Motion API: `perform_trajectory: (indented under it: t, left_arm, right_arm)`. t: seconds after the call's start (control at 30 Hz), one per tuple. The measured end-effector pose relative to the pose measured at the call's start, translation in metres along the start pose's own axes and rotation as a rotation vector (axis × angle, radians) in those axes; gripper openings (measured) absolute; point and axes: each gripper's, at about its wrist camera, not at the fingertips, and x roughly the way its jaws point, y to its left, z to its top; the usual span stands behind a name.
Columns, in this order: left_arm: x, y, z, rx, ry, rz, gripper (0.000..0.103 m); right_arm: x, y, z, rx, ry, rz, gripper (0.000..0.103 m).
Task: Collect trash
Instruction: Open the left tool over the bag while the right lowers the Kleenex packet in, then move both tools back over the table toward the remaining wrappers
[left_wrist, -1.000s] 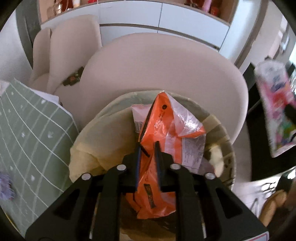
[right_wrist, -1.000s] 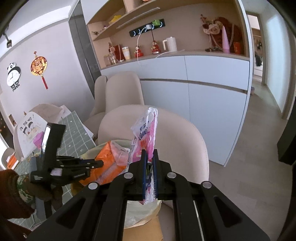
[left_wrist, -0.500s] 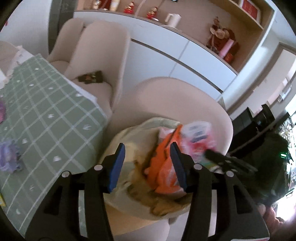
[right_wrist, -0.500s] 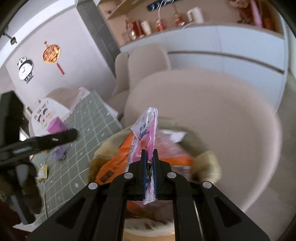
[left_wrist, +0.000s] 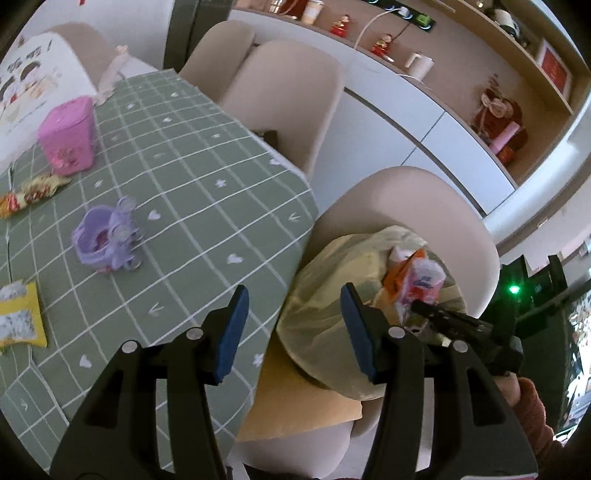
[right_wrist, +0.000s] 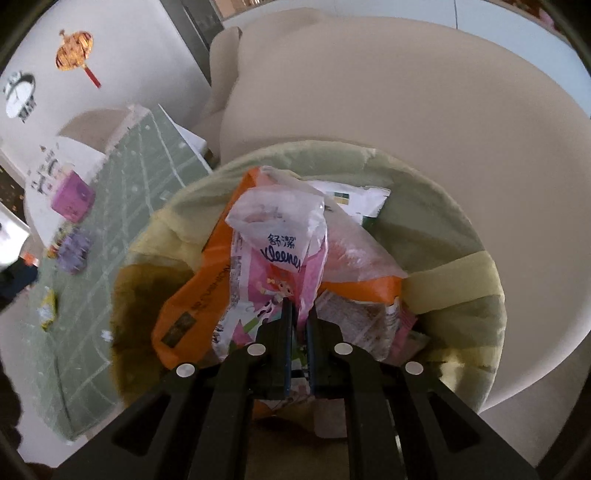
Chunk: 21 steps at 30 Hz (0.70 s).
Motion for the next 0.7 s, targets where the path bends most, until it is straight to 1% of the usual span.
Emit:
perform_trajectory:
  t: [0.07, 0.1, 0.13, 0.23, 0.3, 0.37, 0.43, 0.5, 0.57, 0.7]
  left_arm:
    - [-0.001, 0.004, -0.002, -0.003, 0.004, -0.006, 0.049]
    - [-0.001, 0.006, -0.004, -0.002, 0.008, -0.013, 0.049]
    - [0.0, 0.006, -0.004, 0.0, 0.011, -0.017, 0.049]
    - [0.0, 0.008, -0.007, 0.016, 0.016, -0.035, 0.049]
    - [-0.001, 0.01, -0.008, 0.029, 0.016, -0.05, 0.049]
    - [-0.004, 0.012, -0.008, 0.042, 0.015, -0.062, 0.049]
    - [-0.008, 0.016, -0.007, 0.058, 0.006, -0.067, 0.049]
    - [-0.014, 0.025, -0.006, 0.071, -0.009, -0.069, 0.049]
    - [-0.02, 0.034, -0.005, 0.083, -0.019, -0.068, 0.05]
    - [-0.038, 0.075, -0.005, 0.105, -0.049, -0.031, 0.05]
  right_arm:
    - [-0.009, 0.003, -0.005, -0.023, -0.019, -0.023, 0.016]
    - [-0.014, 0.006, -0.008, -0.04, -0.031, -0.039, 0.025]
    - [-0.017, 0.008, -0.009, -0.049, -0.04, -0.046, 0.031]
    - [-0.03, 0.012, -0.018, -0.048, -0.068, -0.059, 0.036]
    - [-0.041, 0.016, -0.023, -0.043, -0.102, -0.09, 0.04]
    - [-0.055, 0.019, -0.027, -0.037, -0.143, -0.119, 0.041]
    - [-0.068, 0.024, -0.03, -0.031, -0.188, -0.127, 0.041]
    - [-0.083, 0.034, -0.032, -0.024, -0.251, -0.112, 0.041]
    - [-0.091, 0.049, -0.031, -0.024, -0.296, -0.095, 0.041]
    - [-0.095, 0.09, -0.032, -0.044, -0.356, -0.046, 0.043]
